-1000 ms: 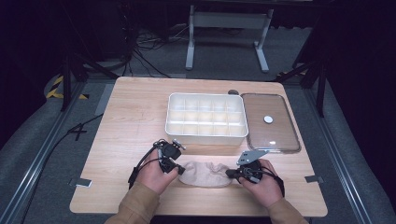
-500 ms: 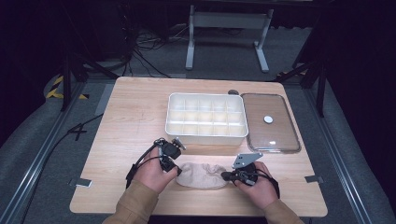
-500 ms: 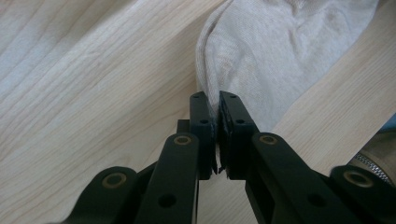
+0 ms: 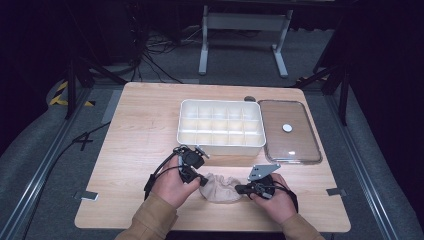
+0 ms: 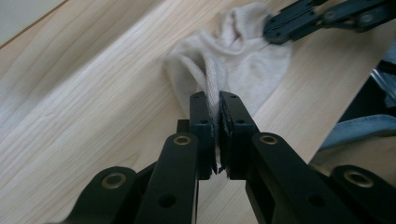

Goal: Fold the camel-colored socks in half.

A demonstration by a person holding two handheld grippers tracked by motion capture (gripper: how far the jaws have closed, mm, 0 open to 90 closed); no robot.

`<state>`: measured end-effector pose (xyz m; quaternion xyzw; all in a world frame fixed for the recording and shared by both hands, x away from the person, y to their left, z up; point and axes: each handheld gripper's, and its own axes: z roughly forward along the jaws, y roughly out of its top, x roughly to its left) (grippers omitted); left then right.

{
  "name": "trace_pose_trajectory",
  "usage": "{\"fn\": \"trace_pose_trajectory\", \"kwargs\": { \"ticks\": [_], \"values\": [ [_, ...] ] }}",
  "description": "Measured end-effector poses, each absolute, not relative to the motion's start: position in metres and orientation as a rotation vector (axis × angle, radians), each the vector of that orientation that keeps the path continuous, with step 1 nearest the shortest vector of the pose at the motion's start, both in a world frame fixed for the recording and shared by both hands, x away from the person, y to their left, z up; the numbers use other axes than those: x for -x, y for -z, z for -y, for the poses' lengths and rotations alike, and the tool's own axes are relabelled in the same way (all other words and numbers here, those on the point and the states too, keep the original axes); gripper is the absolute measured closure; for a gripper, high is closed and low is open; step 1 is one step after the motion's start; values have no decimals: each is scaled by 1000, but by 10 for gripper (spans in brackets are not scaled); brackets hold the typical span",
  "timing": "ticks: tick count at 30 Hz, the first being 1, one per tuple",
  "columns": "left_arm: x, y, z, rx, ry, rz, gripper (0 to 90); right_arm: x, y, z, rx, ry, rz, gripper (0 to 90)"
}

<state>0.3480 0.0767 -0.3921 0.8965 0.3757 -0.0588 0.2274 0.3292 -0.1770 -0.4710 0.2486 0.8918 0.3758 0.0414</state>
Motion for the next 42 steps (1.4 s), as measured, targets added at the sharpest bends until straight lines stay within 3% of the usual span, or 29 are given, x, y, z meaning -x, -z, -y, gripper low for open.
{"fn": "trace_pose_trajectory", "kwargs": {
  "ticks": [42],
  "values": [
    [-365,412,-5,-2504,226,-841,848,-317,477,183,-792,-1219,-2638,900]
  ]
}}
